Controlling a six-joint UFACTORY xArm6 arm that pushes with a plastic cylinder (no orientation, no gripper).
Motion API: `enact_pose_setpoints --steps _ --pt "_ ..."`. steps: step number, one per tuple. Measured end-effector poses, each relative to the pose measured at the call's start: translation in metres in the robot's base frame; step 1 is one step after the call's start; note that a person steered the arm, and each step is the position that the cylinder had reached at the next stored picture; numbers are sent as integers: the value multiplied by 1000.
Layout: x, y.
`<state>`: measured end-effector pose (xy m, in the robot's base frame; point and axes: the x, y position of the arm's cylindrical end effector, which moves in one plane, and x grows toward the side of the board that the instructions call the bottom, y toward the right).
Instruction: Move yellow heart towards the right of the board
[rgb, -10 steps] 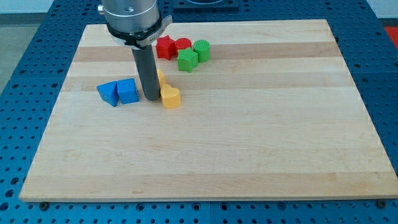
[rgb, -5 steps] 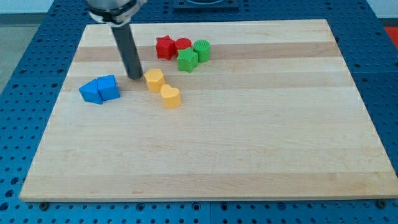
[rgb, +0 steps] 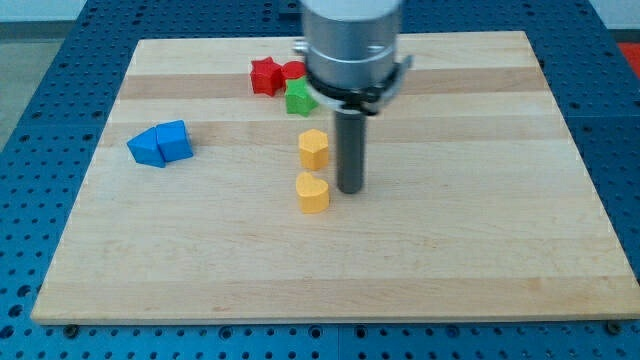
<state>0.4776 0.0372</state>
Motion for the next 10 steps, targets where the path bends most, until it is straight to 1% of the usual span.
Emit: enact_pose_setpoints --steps 1,2,3,4,5,6,9,10 --pt "4 11" --pt "43 7" --pt "83 -40" --pt "70 -94" --pt "24 -108" --pt "9 -101" --pt "9 58" --pt "16 45"
